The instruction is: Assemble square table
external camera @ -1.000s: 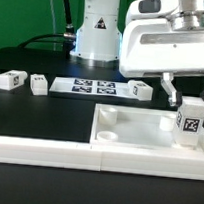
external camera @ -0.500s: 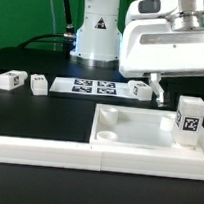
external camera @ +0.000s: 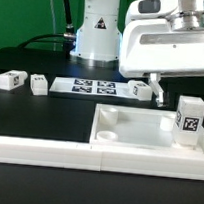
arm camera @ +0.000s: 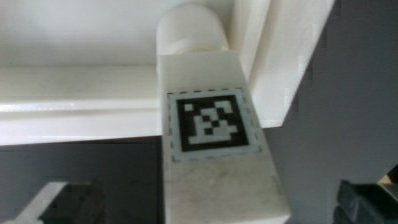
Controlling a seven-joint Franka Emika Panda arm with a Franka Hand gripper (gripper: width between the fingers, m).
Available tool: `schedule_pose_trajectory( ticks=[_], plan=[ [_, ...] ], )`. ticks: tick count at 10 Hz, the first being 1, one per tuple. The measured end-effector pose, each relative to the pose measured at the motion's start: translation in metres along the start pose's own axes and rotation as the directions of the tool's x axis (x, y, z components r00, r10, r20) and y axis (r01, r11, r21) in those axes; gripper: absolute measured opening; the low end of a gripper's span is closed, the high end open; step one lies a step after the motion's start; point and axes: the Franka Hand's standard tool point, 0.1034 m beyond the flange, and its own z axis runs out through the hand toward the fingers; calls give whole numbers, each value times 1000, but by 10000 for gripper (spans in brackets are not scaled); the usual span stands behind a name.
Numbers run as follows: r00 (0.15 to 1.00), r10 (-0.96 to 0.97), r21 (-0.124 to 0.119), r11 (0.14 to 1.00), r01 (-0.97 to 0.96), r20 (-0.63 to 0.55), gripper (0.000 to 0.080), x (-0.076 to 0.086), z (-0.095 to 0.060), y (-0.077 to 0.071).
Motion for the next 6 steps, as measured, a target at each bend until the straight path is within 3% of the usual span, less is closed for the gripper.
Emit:
schedule_pose_trajectory(
  ticks=[3,5,6],
  plan=[
    [991,8,3,1000,-8,133,649,11,-2,-6],
    [984,62,5,998,-64,164,649,0,0,-14],
    [961,59,5,998,-63,272,649,-5,-1,-13]
  ],
)
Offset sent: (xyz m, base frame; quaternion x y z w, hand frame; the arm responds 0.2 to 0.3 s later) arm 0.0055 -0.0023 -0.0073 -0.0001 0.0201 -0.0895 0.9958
